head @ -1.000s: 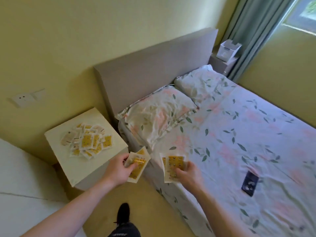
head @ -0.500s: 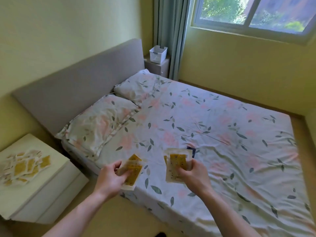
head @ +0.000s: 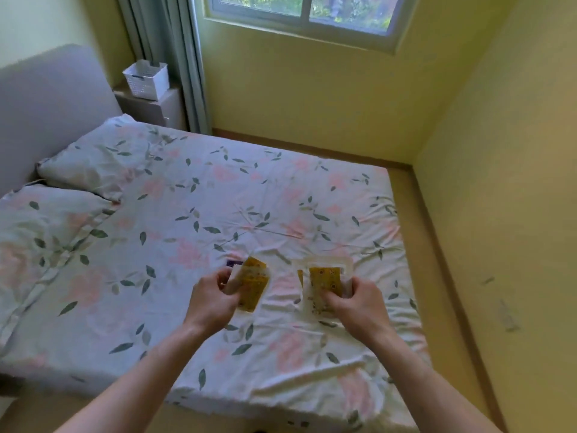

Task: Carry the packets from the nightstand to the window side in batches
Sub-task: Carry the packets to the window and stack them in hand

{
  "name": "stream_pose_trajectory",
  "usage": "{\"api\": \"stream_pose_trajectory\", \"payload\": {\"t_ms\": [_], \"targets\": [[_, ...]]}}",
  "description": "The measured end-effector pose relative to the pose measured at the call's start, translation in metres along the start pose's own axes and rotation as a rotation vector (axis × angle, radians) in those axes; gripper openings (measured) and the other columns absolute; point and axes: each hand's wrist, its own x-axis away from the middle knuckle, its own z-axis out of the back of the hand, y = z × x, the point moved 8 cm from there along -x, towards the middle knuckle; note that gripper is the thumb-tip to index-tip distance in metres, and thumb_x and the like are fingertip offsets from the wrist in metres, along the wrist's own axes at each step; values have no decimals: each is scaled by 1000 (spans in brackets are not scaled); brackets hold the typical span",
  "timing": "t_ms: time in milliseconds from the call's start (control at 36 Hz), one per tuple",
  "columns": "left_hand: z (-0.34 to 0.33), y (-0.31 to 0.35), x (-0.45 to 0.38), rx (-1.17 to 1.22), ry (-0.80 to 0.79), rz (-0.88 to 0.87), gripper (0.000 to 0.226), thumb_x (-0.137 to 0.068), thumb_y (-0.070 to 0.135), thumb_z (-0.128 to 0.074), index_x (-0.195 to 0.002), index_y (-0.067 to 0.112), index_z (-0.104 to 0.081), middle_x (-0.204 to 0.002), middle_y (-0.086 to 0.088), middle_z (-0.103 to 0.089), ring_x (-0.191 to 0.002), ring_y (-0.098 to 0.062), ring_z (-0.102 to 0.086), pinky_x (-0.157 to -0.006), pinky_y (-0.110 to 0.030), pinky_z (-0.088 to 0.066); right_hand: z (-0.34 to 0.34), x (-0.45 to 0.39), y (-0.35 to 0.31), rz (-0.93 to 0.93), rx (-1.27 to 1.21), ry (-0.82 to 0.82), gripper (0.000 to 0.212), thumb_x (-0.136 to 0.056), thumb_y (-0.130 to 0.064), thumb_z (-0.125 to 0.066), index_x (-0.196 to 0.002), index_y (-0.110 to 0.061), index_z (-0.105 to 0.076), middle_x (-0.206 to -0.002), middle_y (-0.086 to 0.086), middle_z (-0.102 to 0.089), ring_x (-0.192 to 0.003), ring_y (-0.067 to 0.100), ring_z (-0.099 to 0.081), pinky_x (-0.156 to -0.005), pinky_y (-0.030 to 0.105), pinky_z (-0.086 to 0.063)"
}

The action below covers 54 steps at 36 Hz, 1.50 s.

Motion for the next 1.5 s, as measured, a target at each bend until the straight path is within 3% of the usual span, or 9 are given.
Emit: {"api": "stream_pose_trajectory", "payload": {"t_ms": [167,306,444,556,694,806,1000,1111,1500], "targets": [[-93,76,-11,105,-63,-93,11,-84,25,-82,-78,23,-72,-71,6,-72,-63,-11,-66,-59,-28,-55,85,-25,43,-14,-50,33,33,-79,-19,-81,-60,-17,-55,-56,-4,-54,-52,8,-53,-53,24,-45],[-146,106,20,168,1,-101,7,-85,23,-79,-91,21,-75,-81,6,-76,-74,-13,-73,-66,-29,-60,138,-45,85,24,-103,2,19,-74,-22,-85,-73,-9,-71,-75,9,-74,-73,27,-73,-71,53,-62],[-181,116,70,189,150,-46,8,-86,23,-78,-92,19,-75,-85,0,-76,-76,-16,-73,-65,-26,-60,187,-52,115,113,-145,-51,35,-76,-15,-86,-71,4,-57,-67,8,-57,-64,33,-65,-68,50,-59],[-212,116,135,204,293,37,9,-85,19,-79,-93,21,-74,-85,1,-77,-78,-16,-73,-63,-24,-58,222,-46,143,170,-108,-179,43,-77,-15,-84,-83,16,-54,-67,8,-53,-59,19,-58,-55,28,-53],[-248,129,186,156,357,58,7,-85,20,-78,-91,17,-74,-83,0,-77,-77,-15,-74,-70,-31,-60,259,-41,163,183,-133,-264,41,-78,-19,-84,-80,12,-56,-68,24,-55,-62,36,-59,-61,40,-56],[-268,153,193,156,365,50,8,-86,18,-77,-94,18,-75,-85,1,-78,-79,-15,-75,-68,-26,-60,286,-47,166,214,-161,-268,40,-78,-15,-84,-63,-9,-47,-58,4,-44,-57,21,-52,-57,41,-52],[-310,212,155,164,378,-10,6,-87,19,-76,-93,21,-76,-80,0,-77,-67,-11,-72,-53,-20,-54,332,-83,173,268,-224,-262,44,-76,-22,-87,-71,5,-52,-61,9,-49,-59,23,-56,-66,46,-57],[-353,237,136,200,349,-28,18,-86,31,-74,-95,15,-76,-88,-4,-77,-83,-21,-75,-76,-41,-63,362,-109,177,314,-234,-282,27,-77,-21,-86,-80,0,-70,-77,24,-68,-75,36,-71,-72,50,-62],[-507,327,41,221,507,33,7,-86,21,-78,-92,17,-77,-89,-8,-77,-87,-26,-75,-81,-51,-61,486,-292,222,340,-258,-418,11,-82,-12,-82,-87,-4,-76,-85,16,-76,-78,28,-76,-75,49,-63]]}}
